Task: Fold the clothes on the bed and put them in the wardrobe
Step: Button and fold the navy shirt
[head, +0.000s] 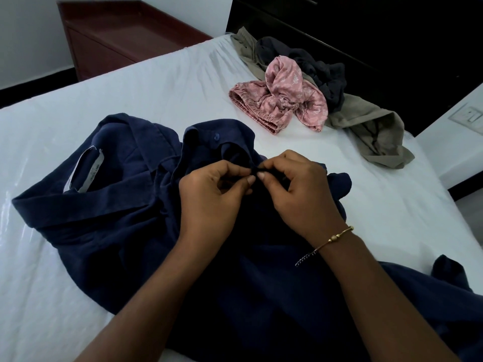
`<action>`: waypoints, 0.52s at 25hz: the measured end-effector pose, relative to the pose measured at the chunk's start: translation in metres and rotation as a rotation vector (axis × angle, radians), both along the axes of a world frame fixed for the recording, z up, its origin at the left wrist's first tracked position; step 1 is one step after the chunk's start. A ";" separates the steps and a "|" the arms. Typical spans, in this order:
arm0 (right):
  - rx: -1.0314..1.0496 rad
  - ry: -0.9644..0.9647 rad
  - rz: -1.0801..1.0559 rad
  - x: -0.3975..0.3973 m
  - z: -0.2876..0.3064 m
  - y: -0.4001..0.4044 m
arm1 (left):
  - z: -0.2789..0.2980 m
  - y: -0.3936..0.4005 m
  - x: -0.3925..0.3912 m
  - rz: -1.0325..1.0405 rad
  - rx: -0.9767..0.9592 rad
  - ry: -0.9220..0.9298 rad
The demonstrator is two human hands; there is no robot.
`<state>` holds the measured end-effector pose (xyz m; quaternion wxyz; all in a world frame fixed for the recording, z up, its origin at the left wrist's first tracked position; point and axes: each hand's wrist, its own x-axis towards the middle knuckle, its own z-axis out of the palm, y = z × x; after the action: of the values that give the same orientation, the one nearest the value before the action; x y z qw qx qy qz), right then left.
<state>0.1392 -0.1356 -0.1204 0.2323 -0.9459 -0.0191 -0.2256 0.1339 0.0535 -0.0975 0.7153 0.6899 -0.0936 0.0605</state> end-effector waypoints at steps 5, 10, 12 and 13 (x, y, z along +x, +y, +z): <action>0.096 0.036 0.014 0.002 0.001 0.001 | -0.002 0.002 0.003 0.017 0.086 -0.050; 0.007 0.017 0.098 -0.001 0.002 0.005 | -0.003 0.000 0.004 0.030 -0.023 0.137; 0.009 0.018 0.121 -0.003 0.003 0.008 | -0.002 0.000 0.004 0.039 -0.070 0.177; 0.048 0.021 0.125 -0.003 0.002 0.007 | -0.002 0.000 0.004 0.037 -0.098 0.186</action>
<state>0.1361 -0.1282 -0.1181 0.2687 -0.9394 -0.0701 -0.2011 0.1382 0.0540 -0.0993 0.7526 0.6583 -0.0110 0.0136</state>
